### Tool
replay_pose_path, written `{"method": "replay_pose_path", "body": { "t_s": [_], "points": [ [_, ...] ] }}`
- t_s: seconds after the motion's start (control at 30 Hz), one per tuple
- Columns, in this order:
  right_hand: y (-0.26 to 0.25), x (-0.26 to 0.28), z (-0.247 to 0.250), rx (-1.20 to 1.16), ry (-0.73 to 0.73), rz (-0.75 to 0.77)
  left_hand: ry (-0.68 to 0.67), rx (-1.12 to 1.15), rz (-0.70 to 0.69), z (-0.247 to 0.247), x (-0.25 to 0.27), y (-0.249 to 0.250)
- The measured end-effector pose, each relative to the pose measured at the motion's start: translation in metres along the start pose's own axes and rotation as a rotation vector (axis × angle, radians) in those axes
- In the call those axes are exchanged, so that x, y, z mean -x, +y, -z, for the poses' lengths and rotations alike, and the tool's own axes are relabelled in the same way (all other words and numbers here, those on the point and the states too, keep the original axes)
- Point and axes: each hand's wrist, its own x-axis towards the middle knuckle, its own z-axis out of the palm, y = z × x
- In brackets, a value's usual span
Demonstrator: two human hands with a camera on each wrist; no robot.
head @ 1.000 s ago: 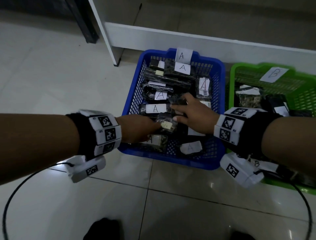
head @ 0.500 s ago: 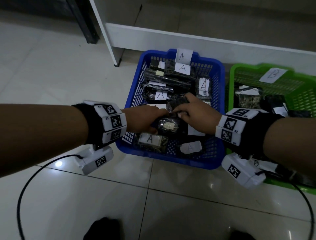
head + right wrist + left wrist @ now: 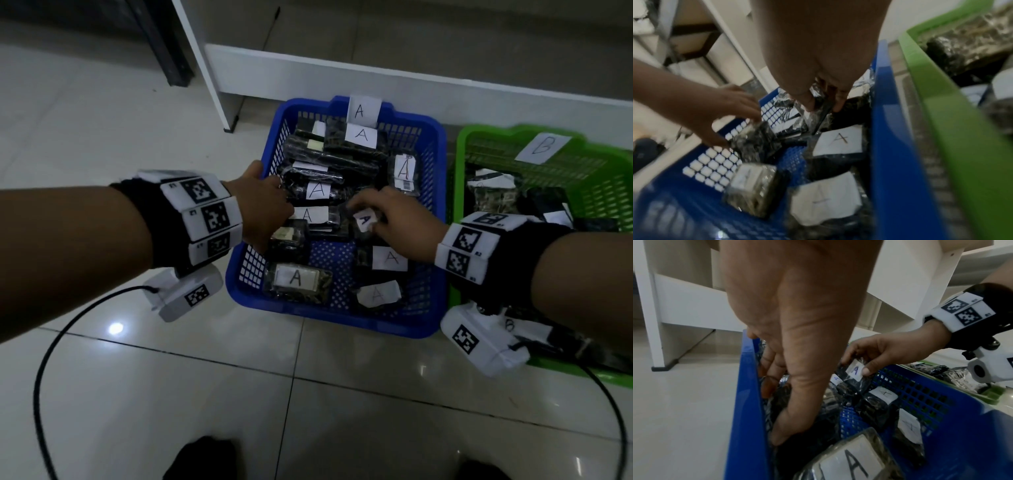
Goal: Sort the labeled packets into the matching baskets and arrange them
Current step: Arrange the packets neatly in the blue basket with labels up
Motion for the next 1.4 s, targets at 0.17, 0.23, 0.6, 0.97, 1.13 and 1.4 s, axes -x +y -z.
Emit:
{"method": "replay_pose_path", "body": {
  "t_s": [0.17,0.23,0.6,0.97,1.13,1.4],
  "points": [
    [0.0,-0.004,0.002,-0.18,0.101,-0.128,-0.064,0.017,0.001,0.004,-0.004,0.0],
    [0.002,-0.009,0.004,-0.226,0.12,-0.159,-0.069,0.077,-0.017,0.007,-0.006,-0.003],
    [-0.011,-0.008,0.011,-0.23,-0.041,-0.082,0.028,0.597,-0.247,0.004,-0.014,0.001],
    [-0.007,-0.005,0.014,0.036,-0.126,-0.033,0.26,0.371,-0.186,0.024,-0.006,0.03],
    [0.0,-0.003,0.038,-0.151,0.019,-0.115,0.531,0.59,-0.011,0.036,-0.003,0.049],
    [0.018,0.005,0.058,-0.08,0.051,-0.144,0.144,0.756,-0.215,0.03,-0.021,0.101]
  ]
}}
